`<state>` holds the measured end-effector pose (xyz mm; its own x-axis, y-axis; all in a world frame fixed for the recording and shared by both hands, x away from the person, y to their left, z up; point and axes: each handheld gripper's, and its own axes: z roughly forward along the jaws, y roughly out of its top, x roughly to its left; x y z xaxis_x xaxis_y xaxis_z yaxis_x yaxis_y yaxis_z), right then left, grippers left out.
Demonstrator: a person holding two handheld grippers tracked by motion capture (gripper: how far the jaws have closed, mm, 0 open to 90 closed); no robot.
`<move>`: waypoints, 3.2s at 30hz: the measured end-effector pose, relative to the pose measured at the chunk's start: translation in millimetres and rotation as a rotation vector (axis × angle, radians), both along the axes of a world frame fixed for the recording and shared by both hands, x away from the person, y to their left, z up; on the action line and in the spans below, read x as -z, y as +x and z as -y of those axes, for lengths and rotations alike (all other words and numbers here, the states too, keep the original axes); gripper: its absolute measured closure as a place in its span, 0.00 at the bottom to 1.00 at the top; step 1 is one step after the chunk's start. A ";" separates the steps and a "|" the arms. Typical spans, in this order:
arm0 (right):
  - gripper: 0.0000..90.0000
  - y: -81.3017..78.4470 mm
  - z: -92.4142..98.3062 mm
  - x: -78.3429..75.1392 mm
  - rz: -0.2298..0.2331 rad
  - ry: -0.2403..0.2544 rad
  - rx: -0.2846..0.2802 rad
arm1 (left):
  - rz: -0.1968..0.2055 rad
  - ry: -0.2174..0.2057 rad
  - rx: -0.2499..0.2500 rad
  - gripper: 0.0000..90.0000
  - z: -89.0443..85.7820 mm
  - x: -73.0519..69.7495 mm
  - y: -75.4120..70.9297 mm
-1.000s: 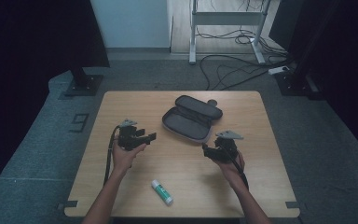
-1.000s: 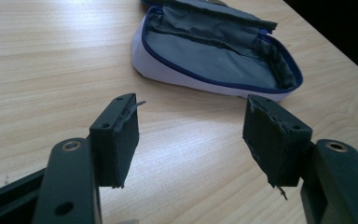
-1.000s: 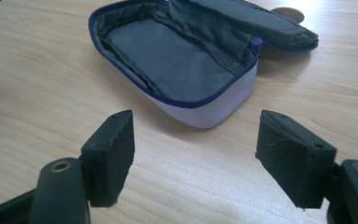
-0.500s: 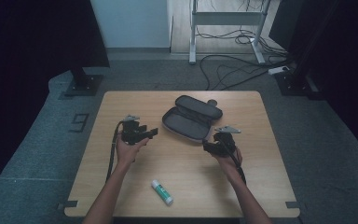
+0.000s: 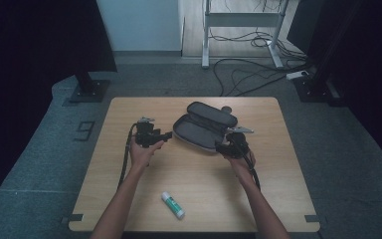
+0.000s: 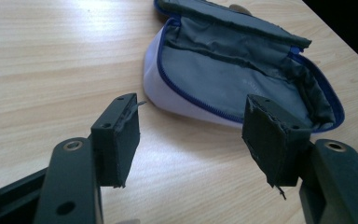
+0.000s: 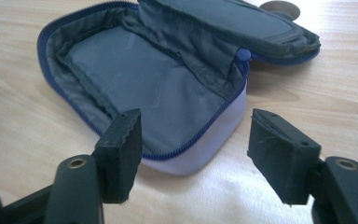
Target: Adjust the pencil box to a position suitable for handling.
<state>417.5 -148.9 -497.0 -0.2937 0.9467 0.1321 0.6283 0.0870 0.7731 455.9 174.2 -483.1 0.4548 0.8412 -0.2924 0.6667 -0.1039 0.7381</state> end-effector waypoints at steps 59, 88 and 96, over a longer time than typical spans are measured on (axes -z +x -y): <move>0.79 30.7 -10.6 34.5 -0.111 -0.074 0.050 | -0.091 0.088 -0.063 0.57 38.3 53.7 49.9; 0.95 14.4 -4.6 13.1 0.002 -0.050 0.054 | -0.021 0.088 -0.032 0.94 26.3 19.7 29.5; 0.95 5.1 -9.7 -1.2 0.039 -0.047 0.029 | 0.006 0.063 -0.014 0.95 16.9 6.6 14.4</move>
